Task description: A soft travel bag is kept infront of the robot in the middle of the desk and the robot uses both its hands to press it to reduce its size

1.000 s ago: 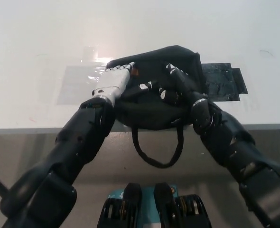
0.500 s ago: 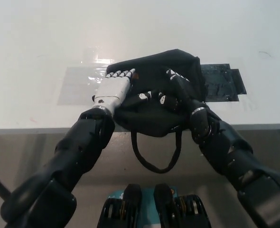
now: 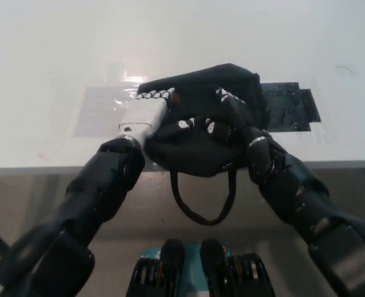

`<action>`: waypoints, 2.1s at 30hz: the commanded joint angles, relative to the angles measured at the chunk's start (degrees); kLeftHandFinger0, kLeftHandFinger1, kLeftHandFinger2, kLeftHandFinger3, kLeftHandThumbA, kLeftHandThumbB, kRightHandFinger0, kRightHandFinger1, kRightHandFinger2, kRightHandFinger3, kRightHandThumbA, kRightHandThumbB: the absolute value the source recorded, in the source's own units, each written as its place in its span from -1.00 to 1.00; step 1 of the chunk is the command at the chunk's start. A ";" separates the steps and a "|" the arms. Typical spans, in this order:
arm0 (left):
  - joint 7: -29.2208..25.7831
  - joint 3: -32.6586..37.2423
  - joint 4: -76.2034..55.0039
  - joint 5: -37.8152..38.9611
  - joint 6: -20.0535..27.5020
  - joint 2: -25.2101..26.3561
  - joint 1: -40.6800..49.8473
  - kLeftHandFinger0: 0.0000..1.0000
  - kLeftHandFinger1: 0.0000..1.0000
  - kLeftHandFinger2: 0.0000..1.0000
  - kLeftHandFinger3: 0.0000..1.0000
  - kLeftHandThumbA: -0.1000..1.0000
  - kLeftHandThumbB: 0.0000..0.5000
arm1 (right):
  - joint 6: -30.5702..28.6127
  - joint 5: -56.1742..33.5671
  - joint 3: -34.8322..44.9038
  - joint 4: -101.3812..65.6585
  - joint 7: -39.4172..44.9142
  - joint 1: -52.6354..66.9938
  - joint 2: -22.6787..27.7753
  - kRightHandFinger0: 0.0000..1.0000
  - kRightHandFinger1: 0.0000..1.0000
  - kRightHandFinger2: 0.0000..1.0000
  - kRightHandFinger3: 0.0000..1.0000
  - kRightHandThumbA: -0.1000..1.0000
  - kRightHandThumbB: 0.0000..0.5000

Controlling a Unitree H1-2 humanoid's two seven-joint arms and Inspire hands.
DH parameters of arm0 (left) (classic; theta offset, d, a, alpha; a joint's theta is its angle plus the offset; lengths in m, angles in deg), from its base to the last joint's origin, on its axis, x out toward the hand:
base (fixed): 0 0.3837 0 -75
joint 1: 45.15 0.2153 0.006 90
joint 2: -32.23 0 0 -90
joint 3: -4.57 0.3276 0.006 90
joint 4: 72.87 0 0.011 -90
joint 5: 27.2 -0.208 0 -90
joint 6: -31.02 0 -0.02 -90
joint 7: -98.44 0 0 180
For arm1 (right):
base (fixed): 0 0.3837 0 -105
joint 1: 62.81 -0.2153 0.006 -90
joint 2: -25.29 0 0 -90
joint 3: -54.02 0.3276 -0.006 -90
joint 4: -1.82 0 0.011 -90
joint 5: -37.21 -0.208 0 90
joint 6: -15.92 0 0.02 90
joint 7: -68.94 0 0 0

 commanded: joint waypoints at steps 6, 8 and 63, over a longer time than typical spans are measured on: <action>8.56 -2.41 -1.49 2.02 -0.52 5.54 -7.92 1.00 1.00 1.00 1.00 1.00 -0.01 | 2.79 -1.31 1.96 -1.40 5.16 -7.94 1.90 1.00 1.00 1.00 1.00 1.00 -0.44; 9.14 -2.93 -1.95 2.13 -0.76 5.89 -9.13 1.00 1.00 1.00 1.00 1.00 -0.02 | 2.70 -1.25 2.01 -1.93 5.37 -8.98 2.31 1.00 1.00 1.00 1.00 1.00 -0.46; 15.71 -29.84 -128.89 31.61 6.75 18.03 58.25 1.00 1.00 1.00 1.00 1.00 0.23 | -0.45 -22.31 17.11 -133.63 12.47 50.59 15.88 1.00 1.00 1.00 1.00 1.00 0.13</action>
